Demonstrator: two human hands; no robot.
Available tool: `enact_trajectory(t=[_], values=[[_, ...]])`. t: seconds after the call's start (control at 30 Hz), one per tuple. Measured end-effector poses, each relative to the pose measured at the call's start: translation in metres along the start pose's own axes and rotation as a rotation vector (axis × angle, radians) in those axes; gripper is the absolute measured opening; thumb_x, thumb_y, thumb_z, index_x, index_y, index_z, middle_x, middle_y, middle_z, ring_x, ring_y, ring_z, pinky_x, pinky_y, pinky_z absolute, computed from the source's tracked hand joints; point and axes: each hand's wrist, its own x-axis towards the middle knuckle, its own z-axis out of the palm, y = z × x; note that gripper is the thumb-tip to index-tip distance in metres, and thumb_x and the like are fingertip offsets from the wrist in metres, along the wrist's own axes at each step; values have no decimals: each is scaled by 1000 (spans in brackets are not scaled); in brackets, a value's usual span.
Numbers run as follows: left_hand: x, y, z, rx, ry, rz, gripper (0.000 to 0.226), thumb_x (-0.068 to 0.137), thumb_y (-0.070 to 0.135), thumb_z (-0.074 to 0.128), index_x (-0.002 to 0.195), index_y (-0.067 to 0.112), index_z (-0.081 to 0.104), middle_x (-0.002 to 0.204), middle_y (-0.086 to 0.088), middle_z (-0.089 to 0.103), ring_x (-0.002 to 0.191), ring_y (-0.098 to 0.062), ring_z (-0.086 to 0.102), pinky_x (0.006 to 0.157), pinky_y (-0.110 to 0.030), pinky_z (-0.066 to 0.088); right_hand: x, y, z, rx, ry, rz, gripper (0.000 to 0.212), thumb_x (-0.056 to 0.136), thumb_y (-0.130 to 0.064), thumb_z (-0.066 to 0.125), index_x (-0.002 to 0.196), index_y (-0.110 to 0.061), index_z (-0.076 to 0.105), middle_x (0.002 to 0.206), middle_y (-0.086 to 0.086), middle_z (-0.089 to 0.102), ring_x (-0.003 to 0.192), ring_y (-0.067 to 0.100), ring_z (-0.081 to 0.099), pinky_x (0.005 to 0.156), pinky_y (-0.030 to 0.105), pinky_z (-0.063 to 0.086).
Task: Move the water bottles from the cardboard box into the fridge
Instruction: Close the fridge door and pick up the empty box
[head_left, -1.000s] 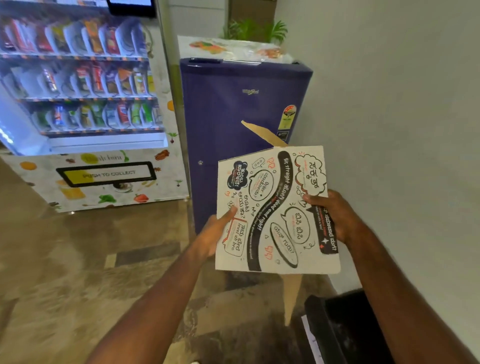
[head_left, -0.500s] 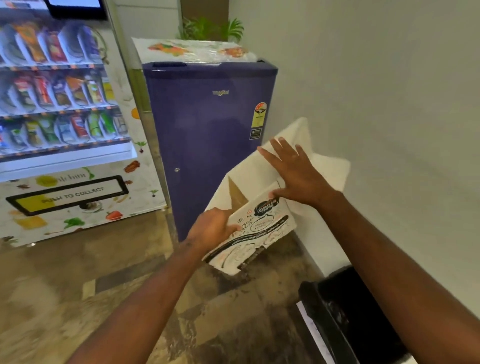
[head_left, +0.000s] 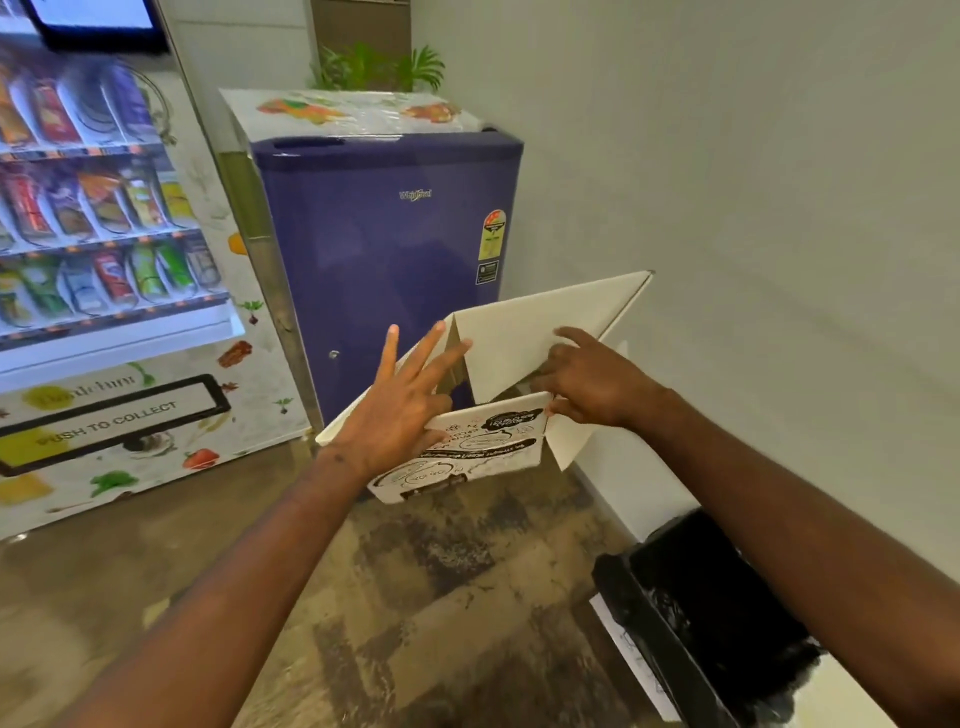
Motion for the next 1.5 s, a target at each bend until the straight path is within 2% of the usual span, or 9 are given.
enact_trajectory(t=[0.17, 0.3, 0.4, 0.53, 0.63, 0.73, 1.07, 1.3, 1.5], values=[[9, 7, -1, -205, -57, -313, 135, 67, 66, 82, 161, 27, -7, 165, -4, -28, 155, -29, -13, 119, -70, 3, -15, -14, 8, -88, 168, 14, 28, 66, -31, 91, 88, -27, 73, 81, -5, 71, 78, 22, 67, 75, 38, 50], [21, 13, -4, -352, -79, -501, 152, 57, 71, 84, 157, 27, -23, 169, -8, 7, 144, -34, 35, 112, -60, 35, -28, -16, 13, -125, 291, 70, 33, 68, -31, 91, 94, -23, 74, 116, 10, 68, 112, 33, 62, 88, 46, 51], [26, 22, -2, -390, -95, -474, 138, 71, 60, 83, 157, 29, -21, 141, -6, 52, 114, -25, 57, 91, -48, 55, -40, -13, 4, -146, 328, 98, 27, 81, -34, 79, 104, -25, 67, 162, 17, 28, 150, 38, 24, 115, 59, 29], [29, 36, -3, -375, -10, -358, 102, 91, 43, 70, 159, 35, -6, 123, -4, 67, 104, -23, 65, 86, -41, 56, -47, -12, -4, -186, 288, 212, 64, 94, -37, 58, 153, -26, 35, 168, 15, 5, 154, 37, 10, 121, 60, 15], [33, 52, 0, -282, 79, -212, 94, 93, 29, 71, 159, 35, 3, 107, -1, 72, 87, -21, 67, 73, -39, 59, -54, -10, -3, 60, 88, 434, 87, 91, -42, 64, 160, -28, 13, 160, 11, 35, 139, 32, 44, 114, 50, 36], [35, 62, 8, -231, 111, -157, 92, 92, 26, 73, 157, 34, 8, 96, 0, 69, 76, -20, 63, 68, -40, 59, -65, -7, 0, 111, -60, 495, 43, 96, -45, 57, 136, -31, 48, 118, -3, 69, 102, 22, 65, 80, 33, 50], [85, 137, 31, -570, -158, -303, 30, 96, 44, 63, 122, 32, 69, 109, 1, 73, 101, -22, 66, 79, -32, 45, -91, -22, 32, 40, -61, 506, 19, 99, -34, 52, 112, -20, 56, 100, 1, 70, 86, 25, 67, 67, 33, 40], [81, 204, 89, -771, -260, -435, 26, 97, 42, 61, 114, 28, 74, 102, -3, 75, 93, -23, 67, 68, -28, 38, -179, 14, 91, 163, 44, 502, 59, 84, -35, 74, 137, -20, 53, 130, 6, 63, 122, 31, 55, 107, 46, 38], [81, 260, 117, -854, -360, -598, 26, 95, 42, 66, 108, 21, 75, 80, 0, 68, 74, -16, 54, 64, -27, 32, -300, 77, 128, 516, 210, 869, 109, 81, -50, 76, 160, -28, 5, 165, -1, 24, 151, 22, 24, 122, 55, 6]])
